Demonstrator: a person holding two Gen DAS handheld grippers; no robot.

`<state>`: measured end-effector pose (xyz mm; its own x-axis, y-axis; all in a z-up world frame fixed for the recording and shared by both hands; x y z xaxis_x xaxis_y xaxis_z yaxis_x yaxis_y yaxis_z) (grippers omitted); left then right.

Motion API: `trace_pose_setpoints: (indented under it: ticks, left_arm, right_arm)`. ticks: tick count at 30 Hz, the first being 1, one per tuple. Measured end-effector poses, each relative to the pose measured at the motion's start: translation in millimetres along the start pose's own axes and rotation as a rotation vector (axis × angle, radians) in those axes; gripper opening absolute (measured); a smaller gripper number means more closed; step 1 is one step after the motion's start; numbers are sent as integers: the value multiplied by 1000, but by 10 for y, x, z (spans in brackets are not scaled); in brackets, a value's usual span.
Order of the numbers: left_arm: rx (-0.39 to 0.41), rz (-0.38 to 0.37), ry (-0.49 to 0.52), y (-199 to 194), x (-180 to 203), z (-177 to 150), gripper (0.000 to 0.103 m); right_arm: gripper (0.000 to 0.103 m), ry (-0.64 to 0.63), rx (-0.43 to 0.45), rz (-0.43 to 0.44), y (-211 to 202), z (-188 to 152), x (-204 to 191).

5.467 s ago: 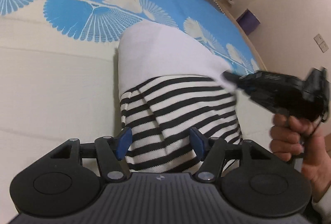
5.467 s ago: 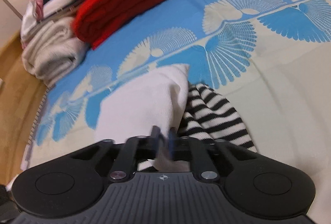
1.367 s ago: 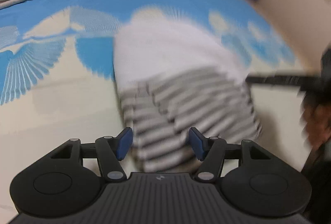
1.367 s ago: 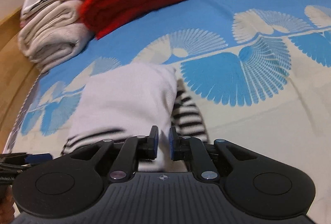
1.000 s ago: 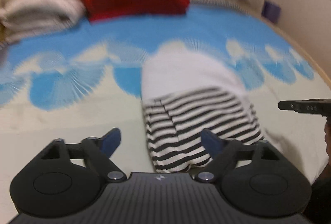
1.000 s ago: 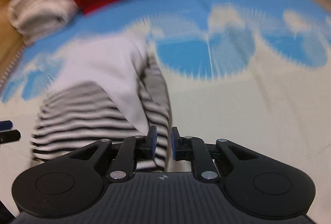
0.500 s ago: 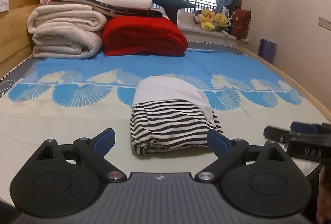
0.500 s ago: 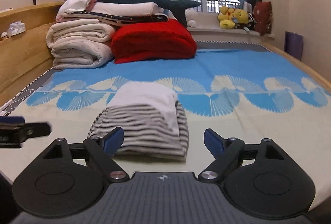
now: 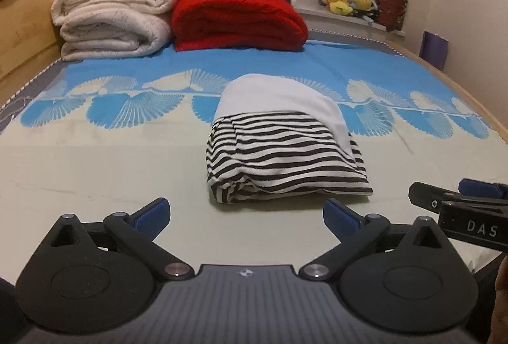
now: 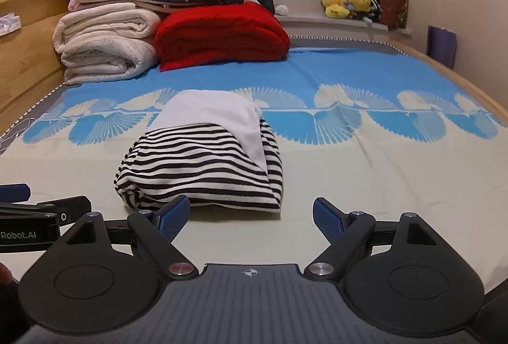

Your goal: Fold small clothes

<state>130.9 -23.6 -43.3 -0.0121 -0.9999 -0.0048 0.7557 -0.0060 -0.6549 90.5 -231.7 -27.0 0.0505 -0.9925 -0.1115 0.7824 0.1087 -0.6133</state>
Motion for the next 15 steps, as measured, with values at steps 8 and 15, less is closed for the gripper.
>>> trace_pose_setpoints:
  ticks: [8, 15]
  left_arm:
    - [-23, 22, -12, 108, -16, -15, 102]
    - [-15, 15, -24, 131, 17, -6, 102]
  right_arm:
    - [85, -8, -5, 15, 49, 0, -60]
    - [85, -27, -13, 27, 105, -7, -133]
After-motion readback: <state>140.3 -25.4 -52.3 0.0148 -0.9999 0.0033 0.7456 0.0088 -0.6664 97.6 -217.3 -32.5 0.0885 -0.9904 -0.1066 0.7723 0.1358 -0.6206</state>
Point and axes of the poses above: each gripper's, at about its wrist camera, not at the fingertips, and y roughly the way its jaws point, x to its right, z to its top, the point moved 6 cm from there along y, roughly the way its jaws point, and after that the axes turned 3 degrees about z, right-handed, at the moved point
